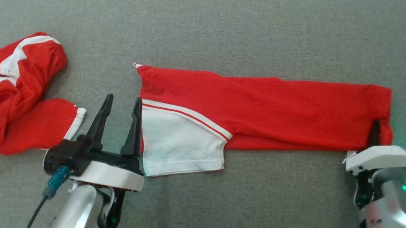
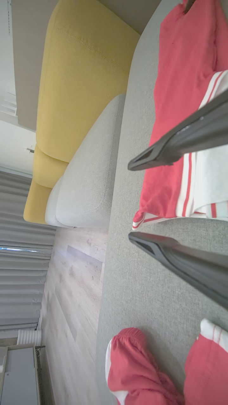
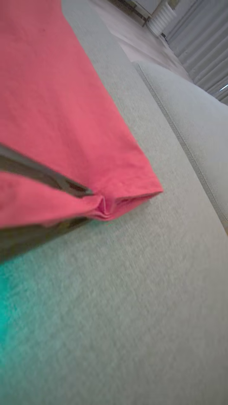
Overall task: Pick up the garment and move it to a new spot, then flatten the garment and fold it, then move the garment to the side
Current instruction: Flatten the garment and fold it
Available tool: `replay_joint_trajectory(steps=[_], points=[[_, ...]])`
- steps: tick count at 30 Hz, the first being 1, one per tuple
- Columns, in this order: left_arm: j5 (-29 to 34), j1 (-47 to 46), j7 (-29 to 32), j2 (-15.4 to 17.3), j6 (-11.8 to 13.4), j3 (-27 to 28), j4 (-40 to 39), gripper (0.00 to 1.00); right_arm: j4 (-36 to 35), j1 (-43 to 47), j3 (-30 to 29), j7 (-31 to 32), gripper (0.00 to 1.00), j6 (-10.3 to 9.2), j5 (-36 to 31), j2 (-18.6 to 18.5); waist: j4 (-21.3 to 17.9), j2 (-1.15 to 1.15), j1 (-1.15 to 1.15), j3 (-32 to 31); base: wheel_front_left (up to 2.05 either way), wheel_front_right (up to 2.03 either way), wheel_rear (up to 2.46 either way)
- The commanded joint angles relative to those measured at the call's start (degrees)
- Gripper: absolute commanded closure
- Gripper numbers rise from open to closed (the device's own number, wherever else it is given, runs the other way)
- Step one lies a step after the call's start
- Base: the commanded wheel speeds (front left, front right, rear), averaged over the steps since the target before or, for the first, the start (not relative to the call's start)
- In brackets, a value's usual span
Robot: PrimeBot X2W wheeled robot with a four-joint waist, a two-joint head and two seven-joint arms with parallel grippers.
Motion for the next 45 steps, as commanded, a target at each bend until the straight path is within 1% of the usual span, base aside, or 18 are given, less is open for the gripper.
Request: replay_joint_trajectory(steps=[1, 4, 8, 13, 14, 16, 18, 22, 26, 29, 30, 31, 34, 38, 41, 45], points=[[0.4, -1.9, -0.3, 0.1, 0.2, 2.4, -1.5, 0.0, 1.5, 1.0, 2.2, 0.4, 1.0, 0.4, -0.1, 1.8, -0.2, 0.0, 0.0, -0.2, 0.0, 0.0, 0.0], [0.5, -1.5, -0.3, 0.1, 0.2, 2.6, -1.6, 0.0, 1.2, 0.9, 1.0, -0.5, 1.0, 0.4, -1.9, 1.8, -0.6, 0.0, 0.0, -0.9, 0.0, 0.0, 0.0], [0.5, -1.0, -0.3, 0.1, 0.2, 2.6, -1.6, 0.0, -0.5, 0.8, -2.8, -1.2, 1.0, 0.4, -4.5, 0.3, -1.0, 0.0, 0.0, -1.8, 0.0, 0.0, 0.0], [0.5, -0.3, -0.3, 0.1, 0.1, 2.4, -1.8, 0.0, -2.9, 1.3, -9.0, -1.4, 1.0, 0.4, -7.6, -2.8, -1.5, 0.0, 0.0, -3.1, 0.0, 0.0, 0.0], [0.4, 0.0, -0.3, 0.1, 0.0, 2.4, -1.9, 0.0, -3.9, 1.8, -11.3, -1.5, 1.0, 0.4, -9.7, -4.3, -1.6, 0.0, 0.0, -3.8, 0.0, 0.0, 0.0], [0.4, 0.3, -0.3, 0.1, -0.1, 2.1, -2.0, 0.0, -4.9, 2.0, -13.9, -1.3, 1.0, 0.4, -11.4, -5.0, -1.7, 0.0, 0.0, -4.5, 0.0, 0.0, 0.0], [0.3, 0.7, -0.3, 0.1, -0.2, 1.9, -2.1, 0.0, -6.2, 1.9, -15.5, -0.9, 1.0, 0.4, -12.8, -4.8, -1.9, 0.0, 0.0, -5.4, 0.0, 0.0, 0.0], [0.2, 1.3, -0.3, 0.1, -0.2, 1.6, -2.7, 0.0, -9.6, 1.4, -15.4, 0.3, 1.0, 0.4, -14.5, -2.2, -1.5, 0.0, 0.0, -7.0, 0.0, 0.0, 0.0], [-0.6, 1.7, -0.3, 0.1, 0.1, 1.5, -3.7, 0.0, -13.9, 1.8, -12.0, 1.8, 1.0, 0.4, -14.1, 0.6, 0.4, 0.0, 0.0, -8.8, 0.0, 0.0, 0.0], [-1.3, 1.9, -0.3, 0.1, 0.0, 1.8, -4.0, 0.0, -17.1, 2.5, -7.3, 3.5, 1.0, 0.4, -11.3, 1.6, 2.4, 0.0, 0.0, -9.8, 0.0, 0.0, 0.0], [-1.3, 1.9, -0.3, 0.1, 0.0, 1.8, -4.0, 0.0, -17.1, 2.5, -7.3, 3.5, 1.0, 0.4, -11.3, 1.6, 2.4, 0.0, 0.0, -9.8, 0.0, 0.0, 0.0], [-1.3, 2.0, -0.3, 0.1, 0.0, 2.1, -4.0, 0.0, -18.1, 2.8, -5.0, 4.1, 1.0, 0.4, -9.9, 1.7, 3.2, 0.0, 0.0, -10.1, 0.0, 0.0, 0.0], [-1.1, 2.2, -0.3, 0.1, 0.0, 2.7, -3.9, 0.0, -19.7, 4.1, 4.2, 5.8, 1.0, 0.4, -0.4, 1.8, 5.6, 0.0, 0.0, -10.9, 0.0, 0.0, 0.0], [-1.3, 2.1, -0.3, 0.1, 0.0, 3.5, -4.2, 0.0, -22.9, 6.7, 15.0, 7.0, 1.0, 0.4, 8.9, 1.8, 9.1, 0.0, 0.0, -11.3, 0.0, 0.0, 0.0], [-1.2, 2.0, -0.3, 0.1, -0.1, 3.8, -4.3, 0.0, -24.4, 8.2, 21.3, 7.3, 1.0, 0.4, 12.3, 1.8, 11.4, 0.0, 0.0, -11.2, 0.0, 0.0, 0.0], [-1.2, 2.0, -0.3, 0.1, -0.3, 4.1, -4.3, 0.0, -24.1, 9.0, 27.7, 6.7, 1.0, 0.4, 15.0, 1.8, 13.8, 0.0, 0.0, -11.2, 0.0, 0.0, 0.0]])
